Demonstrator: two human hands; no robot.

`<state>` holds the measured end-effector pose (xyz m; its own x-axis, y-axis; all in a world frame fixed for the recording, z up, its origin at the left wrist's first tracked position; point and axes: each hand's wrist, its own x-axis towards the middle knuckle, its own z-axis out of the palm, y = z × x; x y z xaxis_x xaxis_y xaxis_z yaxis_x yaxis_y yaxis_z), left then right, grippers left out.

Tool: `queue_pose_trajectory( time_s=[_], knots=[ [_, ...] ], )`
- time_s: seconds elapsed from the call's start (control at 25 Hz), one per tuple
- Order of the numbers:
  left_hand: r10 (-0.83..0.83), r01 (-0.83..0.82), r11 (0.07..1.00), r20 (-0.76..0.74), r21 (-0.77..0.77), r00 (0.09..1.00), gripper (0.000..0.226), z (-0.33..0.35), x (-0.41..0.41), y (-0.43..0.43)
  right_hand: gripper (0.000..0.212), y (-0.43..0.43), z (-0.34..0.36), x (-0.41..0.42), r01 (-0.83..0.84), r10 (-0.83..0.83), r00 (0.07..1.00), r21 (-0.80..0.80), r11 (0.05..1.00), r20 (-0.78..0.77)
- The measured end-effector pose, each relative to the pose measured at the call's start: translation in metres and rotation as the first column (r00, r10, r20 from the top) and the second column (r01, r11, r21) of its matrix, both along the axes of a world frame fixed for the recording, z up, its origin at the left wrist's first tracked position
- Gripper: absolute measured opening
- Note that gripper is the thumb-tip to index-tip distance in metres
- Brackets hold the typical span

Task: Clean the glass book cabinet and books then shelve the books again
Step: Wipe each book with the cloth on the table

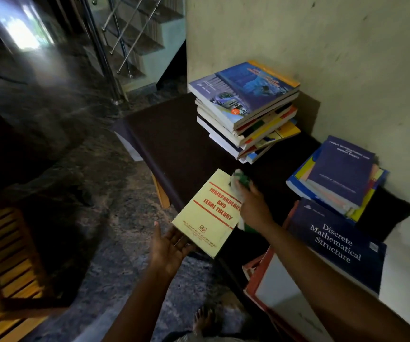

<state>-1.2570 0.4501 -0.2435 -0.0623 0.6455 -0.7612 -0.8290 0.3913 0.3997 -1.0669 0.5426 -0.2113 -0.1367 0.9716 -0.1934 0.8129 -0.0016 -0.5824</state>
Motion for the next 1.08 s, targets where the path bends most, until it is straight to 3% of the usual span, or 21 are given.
queue_pose_trajectory(
  time_s=[0.08,0.16,0.28,0.36,0.48,0.56,0.64,0.72,0.8,0.84,0.92,1.0,1.08],
  knots=[
    [-0.006,0.006,1.0,0.007,0.008,1.0,0.06,0.001,0.001,0.0,0.093,-0.019,-0.003,-0.008,-0.146,0.138,0.942,0.002,0.989,0.305],
    [-0.006,0.006,1.0,0.006,0.004,1.0,0.06,0.002,0.0,0.001,0.095,-0.055,-0.006,-0.029,-0.264,0.254,0.902,-0.019,0.964,0.349],
    [-0.035,0.035,0.999,-0.005,0.011,0.999,0.063,-0.001,-0.002,-0.002,0.081,-0.096,-0.015,-0.053,-0.423,0.418,0.871,-0.039,0.905,0.259],
    [-0.062,0.062,0.998,-0.047,0.001,0.997,0.055,-0.001,-0.001,-0.003,0.072,-0.104,-0.023,-0.056,-0.47,0.472,0.874,-0.043,0.882,0.116],
    [-0.121,0.118,0.993,-0.204,-0.026,0.971,0.028,0.006,0.004,0.001,0.065,-0.088,-0.004,-0.047,-0.335,0.323,0.92,-0.015,0.942,-0.22],
    [-0.122,0.131,0.991,-0.313,0.01,0.942,0.012,0.019,0.007,0.006,0.066,-0.067,0.029,-0.032,-0.231,0.242,0.925,0.072,0.97,-0.293],
    [-0.094,0.176,0.974,-0.45,0.143,0.888,0.011,0.04,0.01,0.009,0.069,-0.055,0.07,-0.016,-0.174,0.218,0.914,0.155,0.973,-0.342],
    [0.016,0.299,0.895,-0.694,0.33,0.719,0.017,0.069,0.013,0.006,0.066,-0.05,0.102,0.0,-0.156,0.243,0.896,0.248,0.956,-0.373],
    [0.258,0.507,0.764,-0.909,0.4,0.327,0.025,0.091,0.015,0.001,0.058,-0.052,0.125,0.013,-0.129,0.277,0.875,0.359,0.924,-0.398],
    [0.385,0.598,0.697,-0.91,0.396,0.154,0.022,0.094,0.015,0.001,0.056,-0.053,0.132,0.019,-0.12,0.288,0.87,0.396,0.91,-0.399],
    [0.53,0.785,0.533,-0.848,0.315,-0.02,0.026,0.076,0.011,0.006,0.056,-0.053,0.136,0.026,-0.123,0.292,0.882,0.419,0.9,-0.369],
    [0.581,0.916,0.387,-0.8,0.107,-0.152,0.03,0.026,0.003,0.006,0.06,-0.055,0.126,0.028,-0.131,0.262,0.914,0.389,0.912,-0.308],
    [0.551,0.904,0.414,-0.762,-0.104,-0.34,0.033,-0.024,-0.001,-0.006,0.065,-0.059,0.112,0.027,-0.132,0.234,0.932,0.343,0.93,-0.275]
  ],
)
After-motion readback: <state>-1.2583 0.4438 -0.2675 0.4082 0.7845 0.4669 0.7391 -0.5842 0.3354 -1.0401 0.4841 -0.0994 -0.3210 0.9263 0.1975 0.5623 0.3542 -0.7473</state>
